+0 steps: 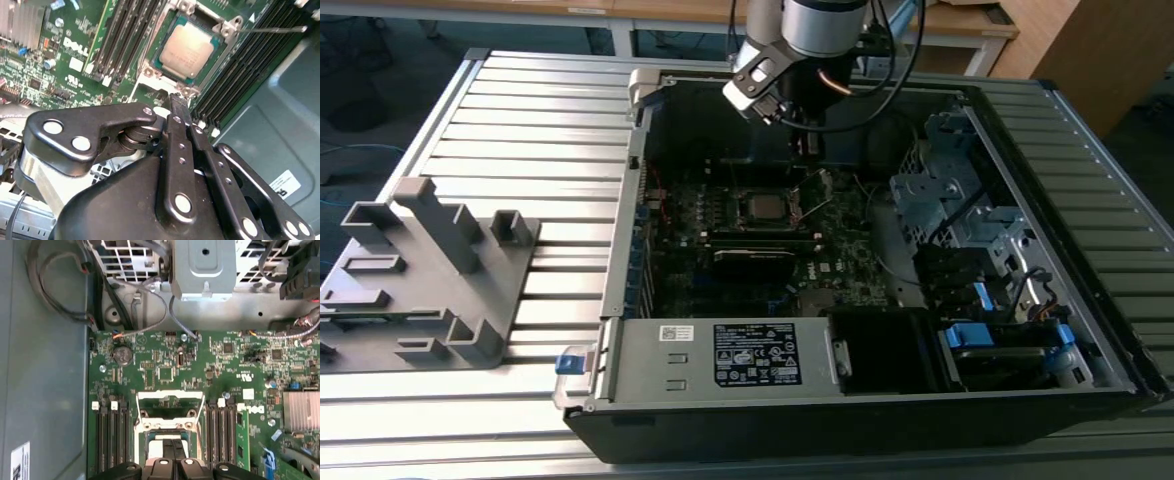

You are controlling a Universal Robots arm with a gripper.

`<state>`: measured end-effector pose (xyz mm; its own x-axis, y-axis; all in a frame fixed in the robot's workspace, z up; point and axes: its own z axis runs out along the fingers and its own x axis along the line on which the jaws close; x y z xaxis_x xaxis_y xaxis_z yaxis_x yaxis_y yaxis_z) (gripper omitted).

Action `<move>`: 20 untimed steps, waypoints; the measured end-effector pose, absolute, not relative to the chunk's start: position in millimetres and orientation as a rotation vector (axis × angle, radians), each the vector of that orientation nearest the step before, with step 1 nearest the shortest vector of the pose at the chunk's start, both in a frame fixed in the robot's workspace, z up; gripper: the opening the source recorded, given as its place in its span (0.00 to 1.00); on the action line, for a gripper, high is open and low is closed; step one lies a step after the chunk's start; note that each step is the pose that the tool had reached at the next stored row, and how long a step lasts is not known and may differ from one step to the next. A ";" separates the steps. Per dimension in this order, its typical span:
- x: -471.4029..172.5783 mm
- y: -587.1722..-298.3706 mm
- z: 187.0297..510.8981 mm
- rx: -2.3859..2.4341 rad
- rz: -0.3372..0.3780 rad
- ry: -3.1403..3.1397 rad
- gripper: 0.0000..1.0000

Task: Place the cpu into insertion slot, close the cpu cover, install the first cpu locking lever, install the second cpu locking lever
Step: 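Close the cpu cover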

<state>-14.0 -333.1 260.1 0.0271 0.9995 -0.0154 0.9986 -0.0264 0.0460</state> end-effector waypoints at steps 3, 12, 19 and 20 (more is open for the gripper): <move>-11.8 -333.1 260.1 2.220 0.032 2.161 0.10; -11.8 -333.1 261.0 2.220 0.033 2.161 0.10; -11.6 -333.1 261.1 2.220 0.033 2.161 0.10; -11.3 -333.1 261.2 2.219 0.032 2.161 0.10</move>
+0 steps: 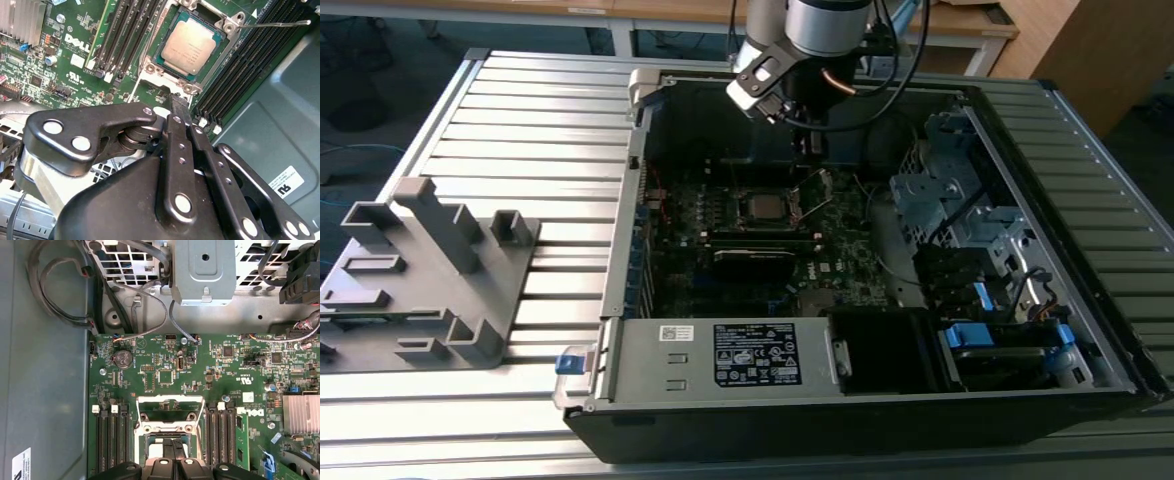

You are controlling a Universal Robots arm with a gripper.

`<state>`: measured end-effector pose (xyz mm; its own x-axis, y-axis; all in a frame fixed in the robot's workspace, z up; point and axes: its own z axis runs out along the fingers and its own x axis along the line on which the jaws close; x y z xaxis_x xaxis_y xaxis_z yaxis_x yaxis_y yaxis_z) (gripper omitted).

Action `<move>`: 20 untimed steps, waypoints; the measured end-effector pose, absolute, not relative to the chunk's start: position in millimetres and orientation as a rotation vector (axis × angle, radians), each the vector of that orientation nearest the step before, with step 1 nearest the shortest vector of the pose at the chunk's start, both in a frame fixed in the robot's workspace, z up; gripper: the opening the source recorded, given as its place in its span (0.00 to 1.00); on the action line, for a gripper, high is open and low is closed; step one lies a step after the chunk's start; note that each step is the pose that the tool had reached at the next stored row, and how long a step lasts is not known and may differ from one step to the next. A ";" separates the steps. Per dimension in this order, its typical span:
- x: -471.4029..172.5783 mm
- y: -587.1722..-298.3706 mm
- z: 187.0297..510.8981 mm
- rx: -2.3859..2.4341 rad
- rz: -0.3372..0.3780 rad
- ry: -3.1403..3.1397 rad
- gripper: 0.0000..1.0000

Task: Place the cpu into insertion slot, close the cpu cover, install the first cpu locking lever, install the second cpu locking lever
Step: 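Close the cpu cover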

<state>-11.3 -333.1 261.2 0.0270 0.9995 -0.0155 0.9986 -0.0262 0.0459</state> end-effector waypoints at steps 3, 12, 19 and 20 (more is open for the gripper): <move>-8.8 -333.1 261.1 2.220 0.032 2.161 0.10; 5.6 -333.1 261.0 2.220 0.032 2.161 0.10; 17.8 -333.1 260.8 2.220 0.033 2.161 0.10; 19.3 -333.1 260.7 2.220 0.033 2.161 0.10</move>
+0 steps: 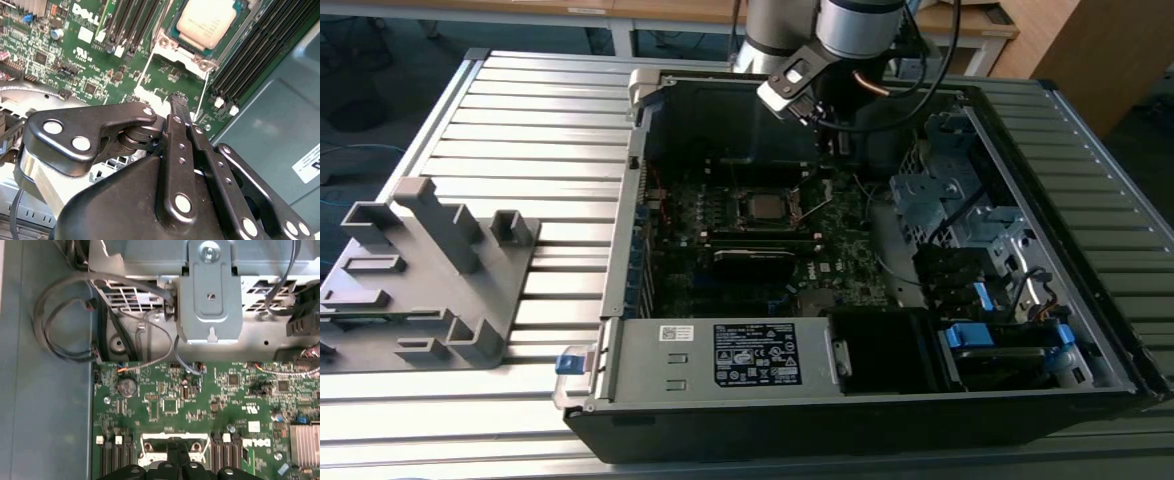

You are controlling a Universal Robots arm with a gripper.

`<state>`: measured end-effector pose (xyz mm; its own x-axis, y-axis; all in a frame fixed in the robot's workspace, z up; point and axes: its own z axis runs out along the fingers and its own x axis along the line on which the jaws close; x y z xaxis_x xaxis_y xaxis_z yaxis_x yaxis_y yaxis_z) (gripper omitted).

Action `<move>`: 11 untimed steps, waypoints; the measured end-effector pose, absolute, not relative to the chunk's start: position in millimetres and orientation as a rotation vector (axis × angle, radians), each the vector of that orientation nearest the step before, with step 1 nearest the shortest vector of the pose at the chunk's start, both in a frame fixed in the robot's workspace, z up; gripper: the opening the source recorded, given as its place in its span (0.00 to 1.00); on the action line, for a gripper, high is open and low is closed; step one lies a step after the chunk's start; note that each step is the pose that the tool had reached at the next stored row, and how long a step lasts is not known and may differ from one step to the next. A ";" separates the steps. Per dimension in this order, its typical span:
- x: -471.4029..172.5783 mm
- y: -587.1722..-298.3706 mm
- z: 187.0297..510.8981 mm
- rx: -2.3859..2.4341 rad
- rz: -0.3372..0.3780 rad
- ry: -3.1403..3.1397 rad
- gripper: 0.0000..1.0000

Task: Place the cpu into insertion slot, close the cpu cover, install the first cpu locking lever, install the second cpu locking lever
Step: 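Close the cpu cover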

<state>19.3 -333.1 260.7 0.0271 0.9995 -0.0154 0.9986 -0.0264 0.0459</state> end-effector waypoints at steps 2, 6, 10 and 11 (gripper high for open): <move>22.4 -333.1 260.7 2.220 0.033 2.161 0.10; 29.1 -333.1 260.7 2.219 0.032 2.161 0.10; 34.7 -333.1 260.5 2.220 0.033 2.161 0.10; 36.2 -333.1 260.5 2.220 0.033 2.161 0.10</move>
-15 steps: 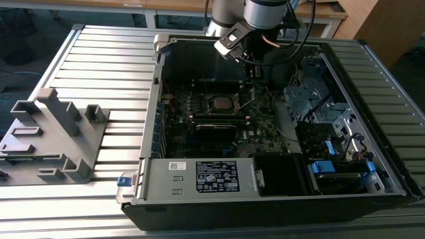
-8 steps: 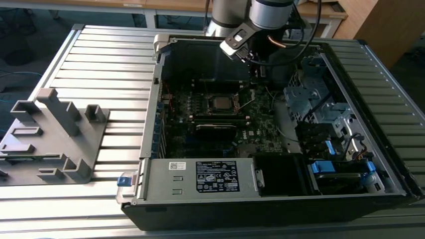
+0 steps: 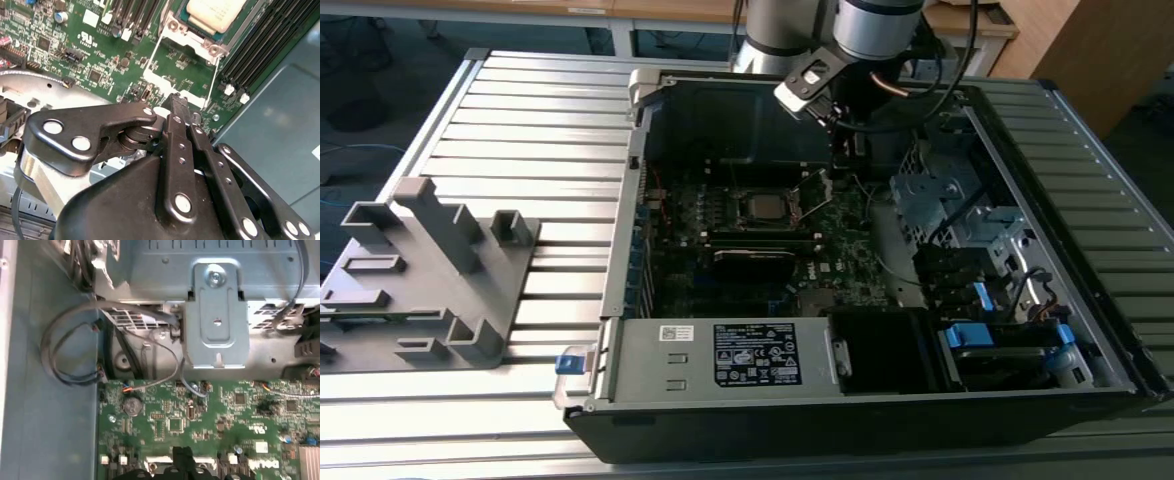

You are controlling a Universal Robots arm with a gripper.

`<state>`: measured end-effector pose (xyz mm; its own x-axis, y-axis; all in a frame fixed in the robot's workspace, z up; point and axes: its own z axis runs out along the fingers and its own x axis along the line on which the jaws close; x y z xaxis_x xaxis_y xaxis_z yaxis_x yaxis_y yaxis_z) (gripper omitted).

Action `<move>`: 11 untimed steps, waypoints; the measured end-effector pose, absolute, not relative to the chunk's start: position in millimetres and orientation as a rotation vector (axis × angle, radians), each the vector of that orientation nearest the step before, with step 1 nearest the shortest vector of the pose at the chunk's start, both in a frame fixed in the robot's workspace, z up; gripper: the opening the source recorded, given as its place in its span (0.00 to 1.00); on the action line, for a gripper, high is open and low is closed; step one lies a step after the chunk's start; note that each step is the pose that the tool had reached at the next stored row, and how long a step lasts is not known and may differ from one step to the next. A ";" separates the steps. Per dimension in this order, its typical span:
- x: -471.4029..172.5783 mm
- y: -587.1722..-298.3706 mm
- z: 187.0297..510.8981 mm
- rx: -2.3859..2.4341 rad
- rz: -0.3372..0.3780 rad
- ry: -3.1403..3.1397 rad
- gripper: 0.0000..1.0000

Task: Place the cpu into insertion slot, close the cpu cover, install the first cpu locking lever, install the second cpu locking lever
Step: 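Close the cpu cover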

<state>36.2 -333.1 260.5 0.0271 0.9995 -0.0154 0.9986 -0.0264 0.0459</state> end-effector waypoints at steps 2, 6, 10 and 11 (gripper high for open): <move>39.2 -333.1 260.5 2.220 0.033 2.161 0.10; 44.9 -333.1 260.4 2.220 0.032 2.161 0.10; 45.7 -333.1 260.4 2.220 0.032 2.161 0.10; 45.7 -333.1 260.4 2.220 0.032 2.161 0.10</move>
